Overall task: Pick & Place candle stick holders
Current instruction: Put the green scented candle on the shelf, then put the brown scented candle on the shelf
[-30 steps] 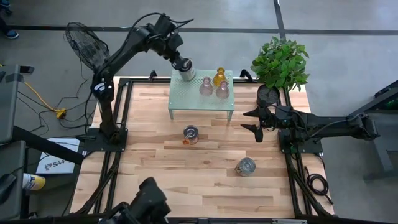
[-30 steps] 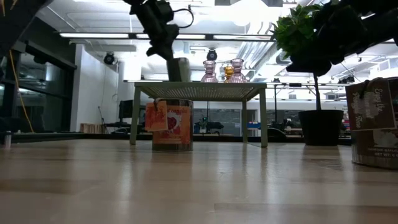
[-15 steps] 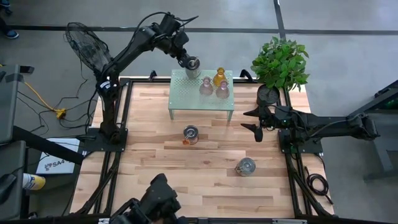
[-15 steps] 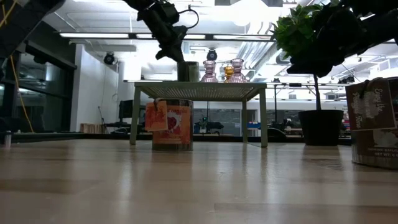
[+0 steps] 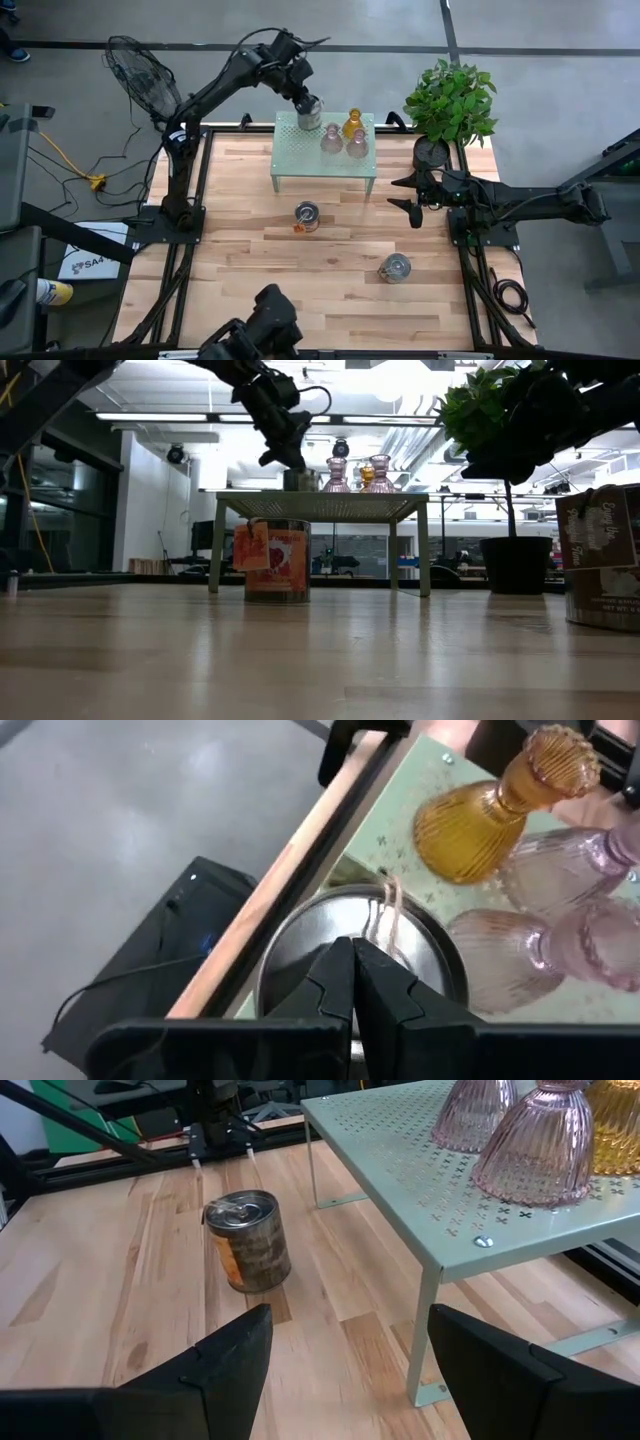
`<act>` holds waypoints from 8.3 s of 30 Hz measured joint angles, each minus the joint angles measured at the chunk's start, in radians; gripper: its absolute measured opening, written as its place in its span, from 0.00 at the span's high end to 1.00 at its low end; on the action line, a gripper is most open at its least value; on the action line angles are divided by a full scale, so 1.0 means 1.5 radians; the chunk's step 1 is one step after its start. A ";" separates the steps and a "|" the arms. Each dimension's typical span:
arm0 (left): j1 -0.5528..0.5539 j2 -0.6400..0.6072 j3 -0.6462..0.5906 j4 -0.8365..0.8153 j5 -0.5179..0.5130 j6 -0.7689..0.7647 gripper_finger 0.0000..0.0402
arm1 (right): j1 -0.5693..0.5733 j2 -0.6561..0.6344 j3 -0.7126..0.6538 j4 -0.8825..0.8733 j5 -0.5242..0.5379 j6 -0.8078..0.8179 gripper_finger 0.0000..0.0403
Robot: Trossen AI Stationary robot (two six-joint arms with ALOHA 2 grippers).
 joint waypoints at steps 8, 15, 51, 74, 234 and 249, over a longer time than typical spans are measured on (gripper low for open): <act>-0.010 0.005 0.000 -0.001 -0.018 0.002 1.00 | 0.000 0.000 0.000 -0.001 0.000 0.000 0.35; -0.013 0.001 -0.001 -0.004 -0.030 0.003 1.00 | 0.000 0.000 0.000 -0.007 0.000 -0.001 0.35; -0.232 -0.234 -0.053 -0.336 -0.295 -0.124 1.00 | 0.000 0.000 0.000 -0.025 0.000 -0.014 0.35; -0.516 -0.561 -0.765 0.079 -0.341 -0.611 1.00 | 0.000 -0.039 0.000 -0.128 -0.002 -0.012 0.35; -0.628 -0.729 -1.354 1.058 -0.384 -0.281 1.00 | 0.369 0.530 0.374 -0.517 -0.128 0.568 0.72; -0.628 -0.729 -1.354 1.058 -0.384 -0.281 1.00 | 0.369 0.530 0.373 -0.524 -0.150 0.550 0.86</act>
